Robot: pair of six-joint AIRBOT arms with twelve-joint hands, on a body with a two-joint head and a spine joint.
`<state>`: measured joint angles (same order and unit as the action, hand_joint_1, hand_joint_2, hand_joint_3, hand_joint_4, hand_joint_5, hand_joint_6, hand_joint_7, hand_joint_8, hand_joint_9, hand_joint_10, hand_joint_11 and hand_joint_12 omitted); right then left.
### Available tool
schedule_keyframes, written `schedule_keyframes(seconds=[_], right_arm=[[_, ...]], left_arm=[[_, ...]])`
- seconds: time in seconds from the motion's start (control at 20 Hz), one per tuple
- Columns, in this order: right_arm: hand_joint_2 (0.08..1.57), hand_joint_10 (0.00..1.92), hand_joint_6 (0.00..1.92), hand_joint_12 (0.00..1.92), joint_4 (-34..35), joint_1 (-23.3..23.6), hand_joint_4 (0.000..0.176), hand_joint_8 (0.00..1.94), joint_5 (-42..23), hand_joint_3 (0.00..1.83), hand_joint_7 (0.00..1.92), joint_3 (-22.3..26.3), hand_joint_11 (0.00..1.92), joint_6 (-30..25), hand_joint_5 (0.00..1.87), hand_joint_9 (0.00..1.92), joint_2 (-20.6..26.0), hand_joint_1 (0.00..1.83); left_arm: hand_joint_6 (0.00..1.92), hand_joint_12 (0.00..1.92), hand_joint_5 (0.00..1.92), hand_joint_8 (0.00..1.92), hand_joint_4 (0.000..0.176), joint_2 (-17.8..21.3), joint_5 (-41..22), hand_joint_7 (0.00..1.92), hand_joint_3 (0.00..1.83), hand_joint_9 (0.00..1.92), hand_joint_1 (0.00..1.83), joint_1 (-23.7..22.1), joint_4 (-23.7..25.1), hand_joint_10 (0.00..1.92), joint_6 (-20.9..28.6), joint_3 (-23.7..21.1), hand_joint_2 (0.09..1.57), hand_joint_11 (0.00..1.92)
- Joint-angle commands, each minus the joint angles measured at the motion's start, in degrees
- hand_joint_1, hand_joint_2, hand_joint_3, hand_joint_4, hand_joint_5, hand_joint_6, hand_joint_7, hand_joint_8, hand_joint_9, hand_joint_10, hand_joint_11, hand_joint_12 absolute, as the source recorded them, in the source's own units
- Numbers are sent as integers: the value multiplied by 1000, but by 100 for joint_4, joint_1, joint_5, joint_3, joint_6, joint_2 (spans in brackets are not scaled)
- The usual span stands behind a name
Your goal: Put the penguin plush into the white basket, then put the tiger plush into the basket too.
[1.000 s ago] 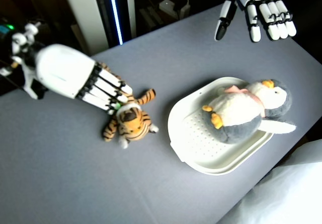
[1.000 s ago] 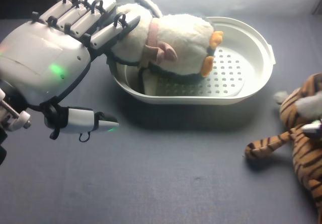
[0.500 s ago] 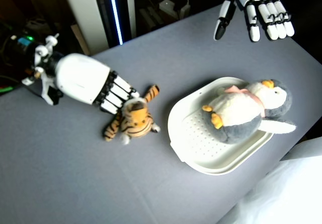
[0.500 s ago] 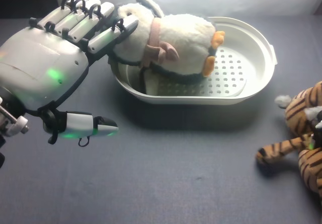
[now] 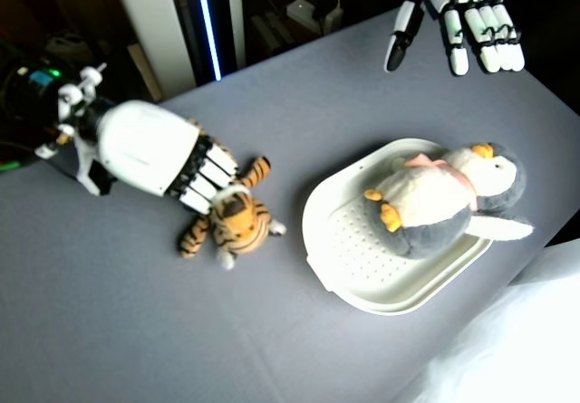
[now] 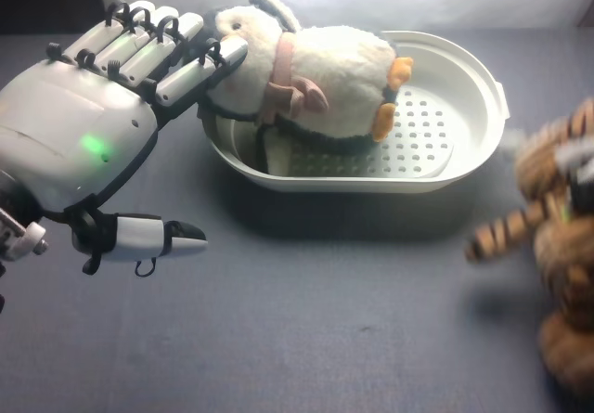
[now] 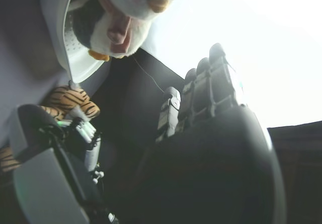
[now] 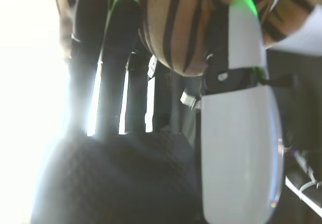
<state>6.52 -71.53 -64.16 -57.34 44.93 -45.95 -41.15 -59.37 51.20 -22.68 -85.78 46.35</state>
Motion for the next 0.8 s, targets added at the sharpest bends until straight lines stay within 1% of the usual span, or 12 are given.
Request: schedule_keyframes(seconds=[0.0,0.05,0.1,0.15,0.2,0.3,0.35,0.4,0.45,0.6,0.7,0.75], right_arm=[[1115,803,743,1148,227,215,0,1215,-1122,1,874,-89,740,-11,1097,904,-25,1247],[1091,729,657,1145,275,483,0,1113,-1223,0,935,-195,782,-10,1154,956,-109,1249],[1098,1125,745,1220,280,620,0,1074,-1244,8,912,-245,729,-10,1116,893,-152,1350],[1154,1344,875,1462,280,844,0,1295,-1249,4,825,-346,760,-10,940,834,-231,1362],[1174,1371,827,1655,281,1169,0,1460,-1226,0,816,-516,699,-8,945,782,-382,1268],[1160,1272,651,1619,294,1786,0,1449,-856,0,856,-871,677,-9,1006,822,-742,1253],[1091,1041,452,1379,275,1936,0,1197,-678,0,1007,-1000,767,-12,1148,940,-879,1279],[1052,1022,695,1194,214,2314,0,801,-262,5,1112,-1270,844,-16,1108,1009,-1186,1372],[1073,1010,965,1072,178,2515,0,781,13,0,1072,-1435,844,-17,1022,985,-1378,1381],[1093,1051,1046,1115,126,2999,0,944,770,3,972,-1892,956,-25,964,992,-1873,1382],[1131,1205,1104,1266,126,3102,0,1029,986,0,885,-2014,763,-29,958,863,-2000,1367],[1120,930,1003,1305,126,3104,0,1035,1034,0,926,-2029,638,-29,995,782,-2012,1254]], left_arm=[[0,192,0,0,176,32,-746,0,0,0,785,-55,188,0,-7,-36,727,0],[0,112,0,0,176,31,-750,0,0,0,800,-54,188,0,-5,-36,725,0],[0,22,0,0,176,31,-750,0,0,0,816,-51,188,0,-5,-36,722,0],[0,4,0,0,176,33,-751,0,0,0,809,-41,187,0,-5,-36,717,0],[0,1,0,0,176,35,-752,0,0,0,813,-30,179,0,-5,-36,719,1],[0,7,0,0,176,33,-756,0,0,0,815,-18,175,0,-5,-35,713,15],[0,11,0,0,176,33,-762,0,0,0,813,-12,175,0,-6,-34,718,22],[0,7,0,0,176,33,-772,0,0,0,807,0,175,0,-6,-33,714,13],[0,15,0,0,176,35,-778,0,0,0,813,3,175,0,-6,-33,711,27],[0,31,0,0,176,39,-785,0,0,0,829,16,175,0,-6,-29,709,53],[0,346,0,0,176,36,-793,0,3,0,816,18,183,0,-6,-28,709,1],[0,396,0,0,176,34,-795,0,0,0,814,18,187,0,-6,-28,704,0]])
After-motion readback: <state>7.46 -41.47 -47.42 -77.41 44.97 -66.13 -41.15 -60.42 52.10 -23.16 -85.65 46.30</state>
